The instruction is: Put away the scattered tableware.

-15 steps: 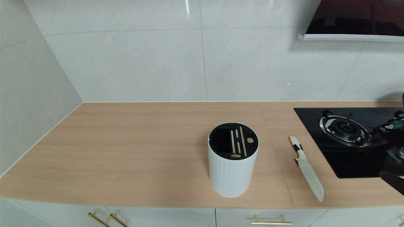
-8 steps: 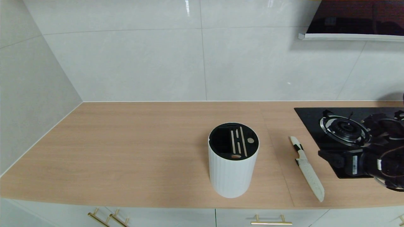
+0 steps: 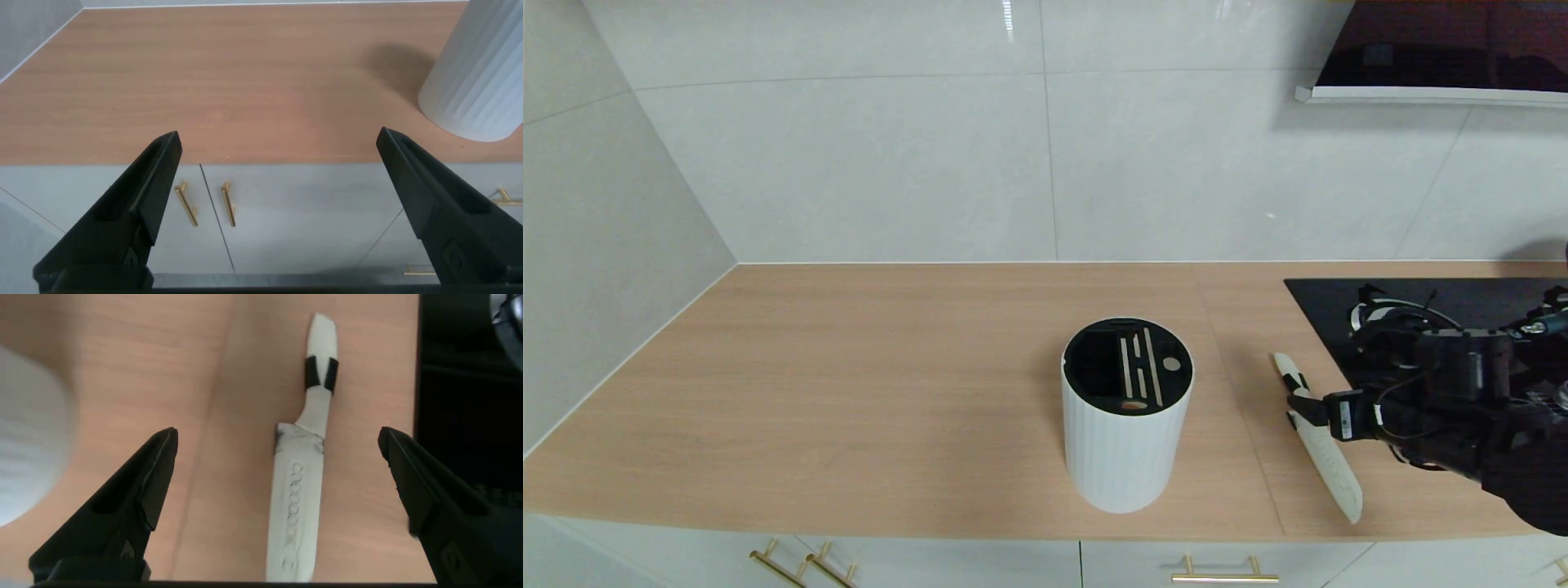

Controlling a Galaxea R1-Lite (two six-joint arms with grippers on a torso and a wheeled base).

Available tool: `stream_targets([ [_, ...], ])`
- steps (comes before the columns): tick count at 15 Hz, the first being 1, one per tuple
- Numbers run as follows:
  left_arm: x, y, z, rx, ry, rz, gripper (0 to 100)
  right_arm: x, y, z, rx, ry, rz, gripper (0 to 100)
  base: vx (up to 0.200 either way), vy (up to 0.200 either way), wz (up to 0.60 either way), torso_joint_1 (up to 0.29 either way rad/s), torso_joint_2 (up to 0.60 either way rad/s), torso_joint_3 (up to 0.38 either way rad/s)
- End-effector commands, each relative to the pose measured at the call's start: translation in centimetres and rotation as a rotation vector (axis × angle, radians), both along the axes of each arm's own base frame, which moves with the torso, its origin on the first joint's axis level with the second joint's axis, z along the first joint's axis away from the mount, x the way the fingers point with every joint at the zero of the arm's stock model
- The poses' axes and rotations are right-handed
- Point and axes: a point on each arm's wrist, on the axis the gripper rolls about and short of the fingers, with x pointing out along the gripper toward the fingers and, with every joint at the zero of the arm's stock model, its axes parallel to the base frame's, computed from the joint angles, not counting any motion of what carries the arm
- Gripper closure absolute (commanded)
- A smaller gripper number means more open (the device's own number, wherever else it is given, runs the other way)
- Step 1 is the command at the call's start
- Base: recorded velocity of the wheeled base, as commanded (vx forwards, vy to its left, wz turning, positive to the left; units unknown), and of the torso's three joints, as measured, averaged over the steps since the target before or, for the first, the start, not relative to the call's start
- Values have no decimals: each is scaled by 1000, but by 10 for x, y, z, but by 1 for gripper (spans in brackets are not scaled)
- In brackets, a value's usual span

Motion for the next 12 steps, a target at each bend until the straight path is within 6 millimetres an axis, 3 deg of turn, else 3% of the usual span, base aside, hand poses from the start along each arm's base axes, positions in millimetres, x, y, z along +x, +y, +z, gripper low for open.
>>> stream_targets([
  [1, 0, 0, 0, 0, 1, 0, 0, 8, -4, -28, -16, 74, -15, 0, 0, 0, 0, 0, 0, 0],
  [12, 0, 0, 0, 0, 1, 0, 0, 27, -9, -71, -17, 57, -45, 0, 0, 0, 0, 0, 0, 0],
])
